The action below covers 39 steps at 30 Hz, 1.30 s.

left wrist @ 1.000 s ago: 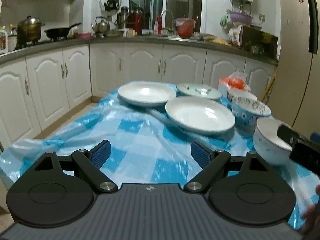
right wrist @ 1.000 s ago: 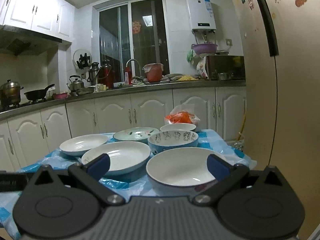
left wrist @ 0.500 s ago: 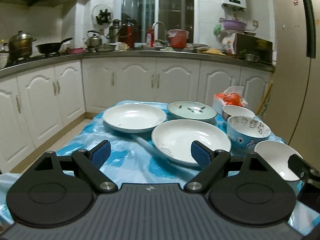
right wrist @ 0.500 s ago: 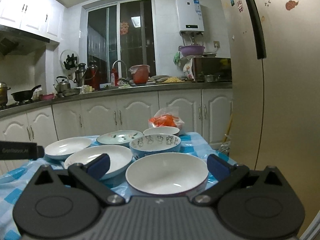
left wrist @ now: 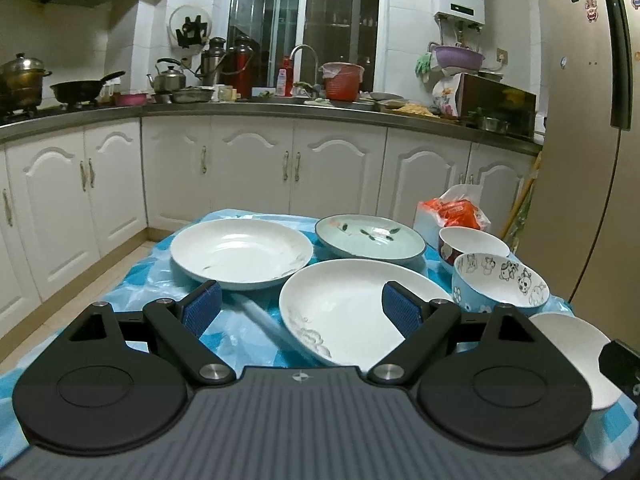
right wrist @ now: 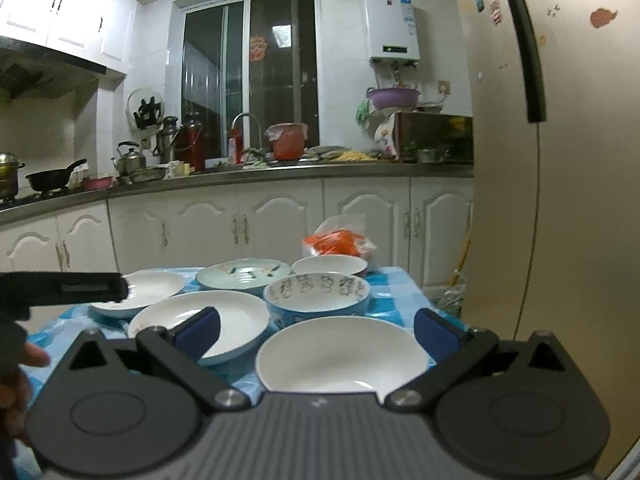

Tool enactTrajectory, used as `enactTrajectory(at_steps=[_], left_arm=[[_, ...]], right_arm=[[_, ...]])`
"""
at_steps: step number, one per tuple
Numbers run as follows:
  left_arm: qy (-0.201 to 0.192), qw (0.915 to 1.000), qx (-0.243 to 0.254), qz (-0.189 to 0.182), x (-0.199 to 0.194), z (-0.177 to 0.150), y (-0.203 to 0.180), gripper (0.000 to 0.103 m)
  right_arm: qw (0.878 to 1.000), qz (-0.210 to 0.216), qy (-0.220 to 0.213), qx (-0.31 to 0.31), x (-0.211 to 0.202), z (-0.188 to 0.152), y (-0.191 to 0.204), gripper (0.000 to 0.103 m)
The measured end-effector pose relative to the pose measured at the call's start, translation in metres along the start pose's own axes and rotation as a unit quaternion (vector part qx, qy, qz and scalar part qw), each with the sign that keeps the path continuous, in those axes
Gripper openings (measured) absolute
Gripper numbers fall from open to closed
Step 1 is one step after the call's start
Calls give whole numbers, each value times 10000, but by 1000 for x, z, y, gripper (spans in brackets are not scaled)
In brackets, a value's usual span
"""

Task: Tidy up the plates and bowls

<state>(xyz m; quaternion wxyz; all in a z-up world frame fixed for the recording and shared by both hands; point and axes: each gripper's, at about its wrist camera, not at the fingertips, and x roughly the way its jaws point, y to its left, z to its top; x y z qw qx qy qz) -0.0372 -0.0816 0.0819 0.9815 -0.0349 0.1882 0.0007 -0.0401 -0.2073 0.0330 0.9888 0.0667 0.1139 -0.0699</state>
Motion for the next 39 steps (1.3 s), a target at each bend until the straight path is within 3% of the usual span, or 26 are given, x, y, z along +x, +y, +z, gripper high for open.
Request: enactTrajectory(at_steps=[11,16,22,25,27,30,34,39], left_arm=[[132,9989,-234,-374,33,-5,68,103],[721,9900,-1050,-609,51,-11,101,103],[973,9779,-1587,-947,51,-16,110,103],[1032,9749,-1649,-1082,55,-16,108,97],[1040,9753,-1621,-1081,53,-19,94,87],[986,9777,-1491,-1098,53,-21,83,78],[885,9806,-1328,-1134,60,-24,75,74],[920,9778,-1392,-1269,73,-24,77,66]], right_arm=[[9982,373,395,243,32,25,25,102],[9949,587,695,440,59,31,33,102],[9773,1164,1331,1167,91,34,39,101],[9698,1313,1539,1363,101,37,46,100],[9649,1349,1692,1486,108,38,50,99],[9619,1303,1853,1532,117,38,57,99],[9600,1010,2143,1494,126,36,64,99],[9618,627,2261,1410,135,33,68,99]])
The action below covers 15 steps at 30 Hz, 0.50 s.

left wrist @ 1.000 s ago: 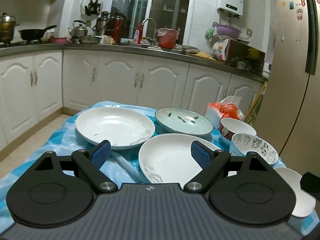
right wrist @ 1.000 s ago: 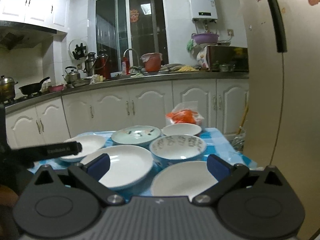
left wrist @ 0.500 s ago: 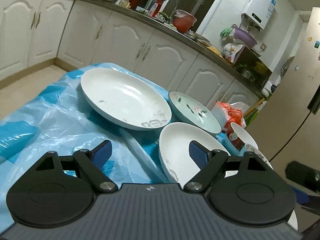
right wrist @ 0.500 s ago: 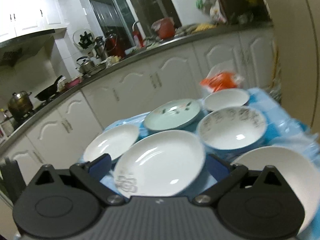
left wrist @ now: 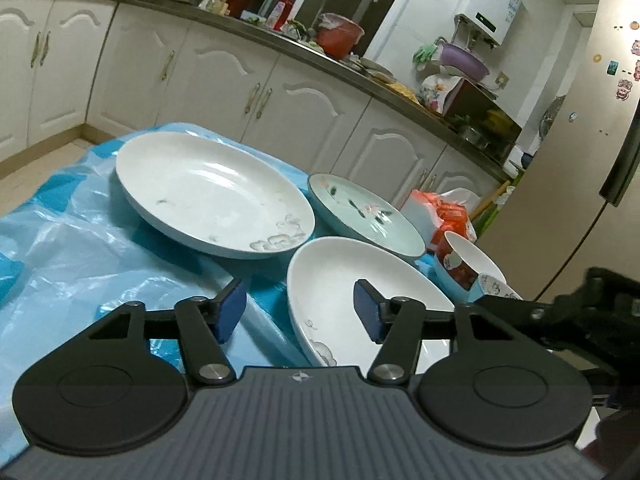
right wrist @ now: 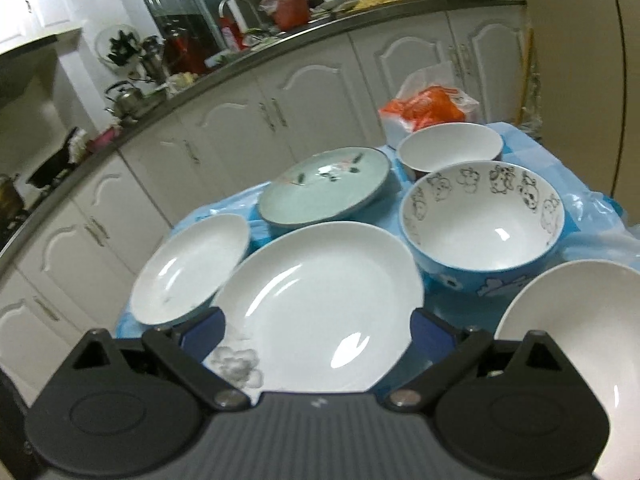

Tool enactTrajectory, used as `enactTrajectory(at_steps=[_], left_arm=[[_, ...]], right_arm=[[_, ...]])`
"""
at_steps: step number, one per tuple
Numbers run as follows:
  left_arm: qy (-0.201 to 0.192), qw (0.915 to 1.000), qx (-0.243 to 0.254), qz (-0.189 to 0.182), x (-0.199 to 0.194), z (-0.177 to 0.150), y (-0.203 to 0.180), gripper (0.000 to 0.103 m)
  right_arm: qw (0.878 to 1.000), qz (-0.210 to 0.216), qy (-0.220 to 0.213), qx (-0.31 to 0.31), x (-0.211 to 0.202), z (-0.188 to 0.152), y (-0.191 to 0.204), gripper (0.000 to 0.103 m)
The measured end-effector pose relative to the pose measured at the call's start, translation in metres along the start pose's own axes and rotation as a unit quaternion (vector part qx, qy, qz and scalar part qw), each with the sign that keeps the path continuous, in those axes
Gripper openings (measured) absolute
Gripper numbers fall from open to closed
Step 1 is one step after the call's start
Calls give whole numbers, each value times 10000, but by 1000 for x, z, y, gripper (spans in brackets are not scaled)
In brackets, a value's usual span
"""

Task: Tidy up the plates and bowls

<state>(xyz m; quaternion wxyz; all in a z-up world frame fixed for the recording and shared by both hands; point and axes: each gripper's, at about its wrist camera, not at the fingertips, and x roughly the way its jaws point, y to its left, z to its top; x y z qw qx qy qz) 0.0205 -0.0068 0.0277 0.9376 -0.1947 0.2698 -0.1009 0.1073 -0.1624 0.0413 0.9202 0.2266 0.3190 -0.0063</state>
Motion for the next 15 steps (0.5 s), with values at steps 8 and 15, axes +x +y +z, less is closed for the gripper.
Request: enactTrajectory(at_steps=[8,15], left_arm=[[-1,10000,-97,-19,16,7,10,65],[77,9999,-23,-76,24,10,16,68]], right_arm=[[9994,-315,115,-92,16,3,0,100],[9985,-350,366,-214,29,14,4,100]])
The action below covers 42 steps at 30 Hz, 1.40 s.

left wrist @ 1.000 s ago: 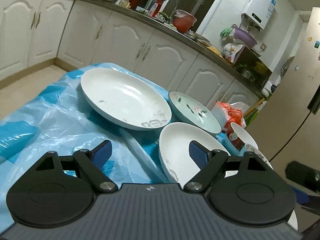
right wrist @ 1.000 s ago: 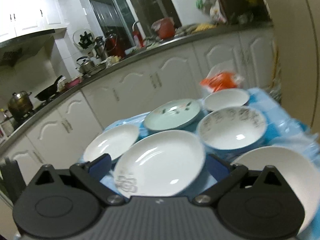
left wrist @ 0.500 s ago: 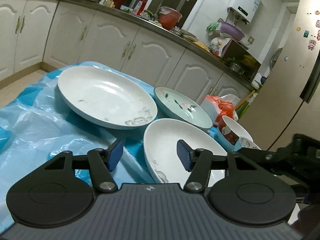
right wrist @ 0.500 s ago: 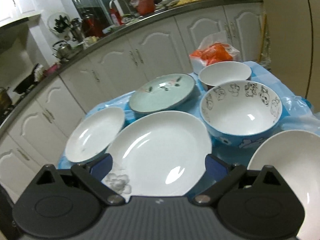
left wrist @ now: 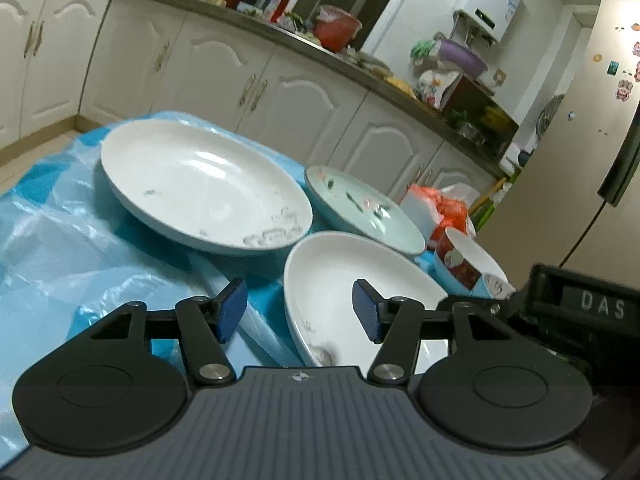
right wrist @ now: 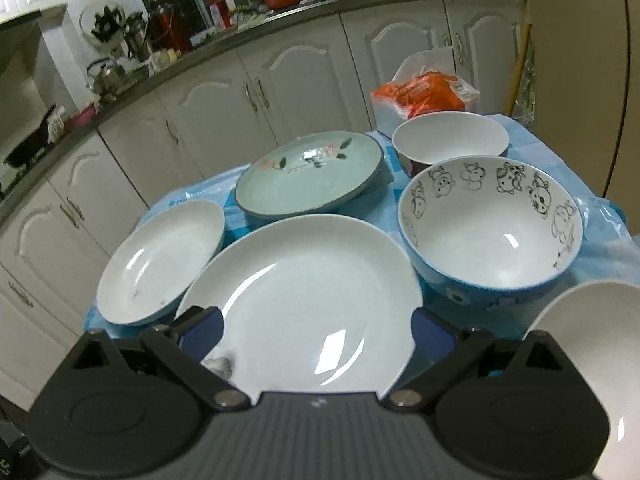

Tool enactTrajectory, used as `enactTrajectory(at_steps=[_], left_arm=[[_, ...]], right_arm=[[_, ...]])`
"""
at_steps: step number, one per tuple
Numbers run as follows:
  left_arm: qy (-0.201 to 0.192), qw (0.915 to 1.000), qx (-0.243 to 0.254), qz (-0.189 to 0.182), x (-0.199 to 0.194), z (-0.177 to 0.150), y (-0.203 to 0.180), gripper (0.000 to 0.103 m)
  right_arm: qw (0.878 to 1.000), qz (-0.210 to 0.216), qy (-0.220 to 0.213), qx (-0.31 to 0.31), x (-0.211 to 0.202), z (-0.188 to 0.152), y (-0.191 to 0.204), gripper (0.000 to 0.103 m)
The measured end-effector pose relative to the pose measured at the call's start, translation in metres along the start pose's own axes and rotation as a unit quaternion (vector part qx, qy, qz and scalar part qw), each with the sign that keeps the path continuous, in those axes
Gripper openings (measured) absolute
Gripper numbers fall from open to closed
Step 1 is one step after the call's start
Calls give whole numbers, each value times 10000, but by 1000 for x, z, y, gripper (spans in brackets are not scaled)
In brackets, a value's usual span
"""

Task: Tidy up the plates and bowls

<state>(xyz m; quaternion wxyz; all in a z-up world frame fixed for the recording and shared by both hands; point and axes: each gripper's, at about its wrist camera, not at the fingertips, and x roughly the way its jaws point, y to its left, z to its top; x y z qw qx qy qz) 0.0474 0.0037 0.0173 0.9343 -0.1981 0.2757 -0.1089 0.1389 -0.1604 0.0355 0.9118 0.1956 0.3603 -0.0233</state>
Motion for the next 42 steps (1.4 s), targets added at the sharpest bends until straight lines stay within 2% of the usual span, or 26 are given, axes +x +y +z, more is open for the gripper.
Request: enactTrajectory(at_steps=[5,8,14,17,23,25,27,30,38,42], left_arm=[[109,9999,66,-78,2,1,-5,76],[216,9996,108,-130,4,0,-7,80],[324,9989,132,-300,5,0,-7,80],[415,9980,209,-432,7,-1,-9,76],[395,9979,-28,-508,3,0,0,77],[387,9982,-9,-448,2,0,1,75],[375,9987,-71,-342,1,0,1,62],[352,9987,-242,-280,0,1,5,53],[314,9993,-186,18,2,-2,0,27],[227,9995,123,175,-1,-5,-7,27]], right_arm=[[9995,-9,313,-103,9,11,0,102],[9983,-163,526,-164,17,16,0,103],[9964,-206,725,-379,28,18,1,103],[9962,-193,743,-421,28,17,1,103],[9978,232,606,-156,15,18,-7,103],[9977,391,544,-67,9,18,-9,103],[9972,568,489,33,4,17,-12,103],[9949,870,447,246,-1,18,-18,103],[9968,665,415,-155,10,17,-12,103],[9961,765,420,-90,6,16,-16,103]])
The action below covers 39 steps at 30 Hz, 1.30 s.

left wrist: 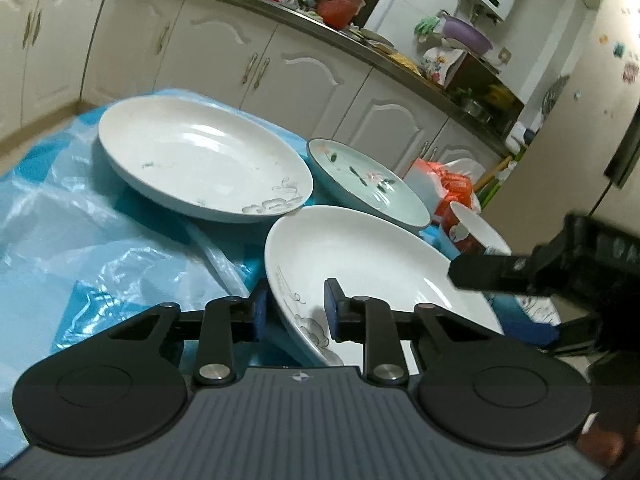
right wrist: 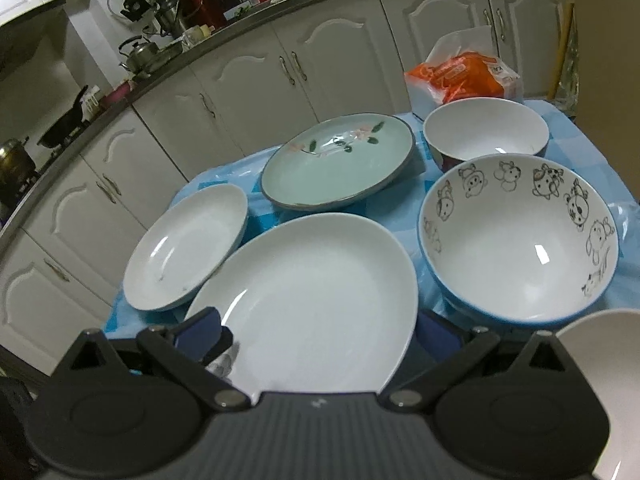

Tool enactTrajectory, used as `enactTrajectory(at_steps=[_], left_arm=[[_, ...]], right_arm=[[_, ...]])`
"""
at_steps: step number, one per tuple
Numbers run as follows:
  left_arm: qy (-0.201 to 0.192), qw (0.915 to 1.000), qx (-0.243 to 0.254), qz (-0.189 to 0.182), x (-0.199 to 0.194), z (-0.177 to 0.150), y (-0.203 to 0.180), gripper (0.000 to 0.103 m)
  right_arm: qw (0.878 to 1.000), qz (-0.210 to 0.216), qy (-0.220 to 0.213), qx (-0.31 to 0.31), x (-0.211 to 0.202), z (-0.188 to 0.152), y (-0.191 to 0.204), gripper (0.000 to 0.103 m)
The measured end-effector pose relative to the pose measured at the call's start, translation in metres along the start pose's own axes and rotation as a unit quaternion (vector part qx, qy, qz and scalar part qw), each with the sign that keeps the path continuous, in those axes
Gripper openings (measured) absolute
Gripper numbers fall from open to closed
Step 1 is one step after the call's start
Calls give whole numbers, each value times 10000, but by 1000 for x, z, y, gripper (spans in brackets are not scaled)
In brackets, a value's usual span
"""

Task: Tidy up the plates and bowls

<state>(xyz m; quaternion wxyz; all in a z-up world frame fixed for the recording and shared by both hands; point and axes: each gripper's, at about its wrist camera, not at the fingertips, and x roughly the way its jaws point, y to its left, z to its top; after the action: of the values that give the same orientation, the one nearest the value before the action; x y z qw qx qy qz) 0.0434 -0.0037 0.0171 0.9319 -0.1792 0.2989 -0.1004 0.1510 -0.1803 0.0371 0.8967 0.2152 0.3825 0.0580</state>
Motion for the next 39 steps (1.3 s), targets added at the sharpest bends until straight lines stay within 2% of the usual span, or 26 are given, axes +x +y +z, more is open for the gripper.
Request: enactTrajectory(at_steps=[3,12,16,24,32,39], left_arm=[[-112,9997,196,87,-4,-1,-4,27],[-185,9996,184,146,-25,-4,14,29],[-223,9988,290,321,-35,-7,16,29],[-306,9975,227,602,-63,-6,37,29],[-370,9938,528,901,-100,-18,46,30],[-306,9917,480,1154,-116,-27,65,29]], right_arm=[[9999,103,-24,12,-5,-3,0,103],[9987,510,-44,42,-18,-19,8,103],[9972,727,-168,-25,-28,-28,14,103],[9902,1382,50,195,-26,-50,20,103],[9864,1639,76,-86,-38,-72,45,103],[9822,1825,281,-339,-34,-96,64,103]])
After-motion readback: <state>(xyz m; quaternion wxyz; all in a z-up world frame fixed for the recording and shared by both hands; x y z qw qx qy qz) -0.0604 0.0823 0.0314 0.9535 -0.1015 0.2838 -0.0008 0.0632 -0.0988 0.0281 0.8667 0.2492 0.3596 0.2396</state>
